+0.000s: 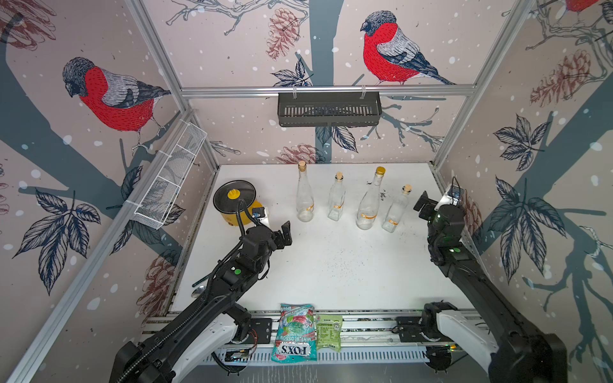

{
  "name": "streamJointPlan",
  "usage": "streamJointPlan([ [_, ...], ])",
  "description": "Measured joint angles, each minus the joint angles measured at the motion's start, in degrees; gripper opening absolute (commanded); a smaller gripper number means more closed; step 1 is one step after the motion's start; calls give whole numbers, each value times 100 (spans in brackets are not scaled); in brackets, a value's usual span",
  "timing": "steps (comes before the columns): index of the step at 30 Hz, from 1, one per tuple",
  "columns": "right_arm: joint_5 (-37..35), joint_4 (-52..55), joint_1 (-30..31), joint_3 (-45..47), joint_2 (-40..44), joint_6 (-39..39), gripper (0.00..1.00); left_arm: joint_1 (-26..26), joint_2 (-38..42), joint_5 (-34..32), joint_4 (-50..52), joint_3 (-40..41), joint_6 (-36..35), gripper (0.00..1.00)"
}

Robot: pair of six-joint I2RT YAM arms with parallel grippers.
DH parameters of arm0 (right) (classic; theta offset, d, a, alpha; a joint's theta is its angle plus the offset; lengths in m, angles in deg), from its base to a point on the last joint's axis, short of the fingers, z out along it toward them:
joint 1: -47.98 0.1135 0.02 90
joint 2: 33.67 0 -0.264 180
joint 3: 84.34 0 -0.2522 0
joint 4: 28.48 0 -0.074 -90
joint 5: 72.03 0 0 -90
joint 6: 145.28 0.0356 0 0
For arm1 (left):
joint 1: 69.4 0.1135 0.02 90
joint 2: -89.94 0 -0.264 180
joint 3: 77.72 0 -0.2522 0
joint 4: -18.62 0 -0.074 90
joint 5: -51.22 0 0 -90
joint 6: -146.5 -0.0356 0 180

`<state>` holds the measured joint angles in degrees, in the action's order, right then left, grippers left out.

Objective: Remove the label from the bottle
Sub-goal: Pick up the bottle from the center of the board.

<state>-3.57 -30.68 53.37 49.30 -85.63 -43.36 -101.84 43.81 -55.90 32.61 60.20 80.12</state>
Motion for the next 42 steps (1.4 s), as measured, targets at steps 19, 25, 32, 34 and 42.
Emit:
streamJointPlan([
  [19,2592,-184,234,-424,-417,-476,100,-352,-15,1115,-1261,190,-603,98],
  [25,2616,-258,234,-575,-837,-608,99,-361,26,1156,-1316,151,-752,98],
  [32,2590,-297,240,-584,-1145,-739,86,-361,219,1152,-1322,153,-857,98],
  [34,2559,-328,264,-573,-1145,-763,80,-361,205,1152,-1320,153,-857,98],
  [42,2426,-367,374,-562,-1078,-964,53,-363,76,1165,-1403,184,-901,98],
])
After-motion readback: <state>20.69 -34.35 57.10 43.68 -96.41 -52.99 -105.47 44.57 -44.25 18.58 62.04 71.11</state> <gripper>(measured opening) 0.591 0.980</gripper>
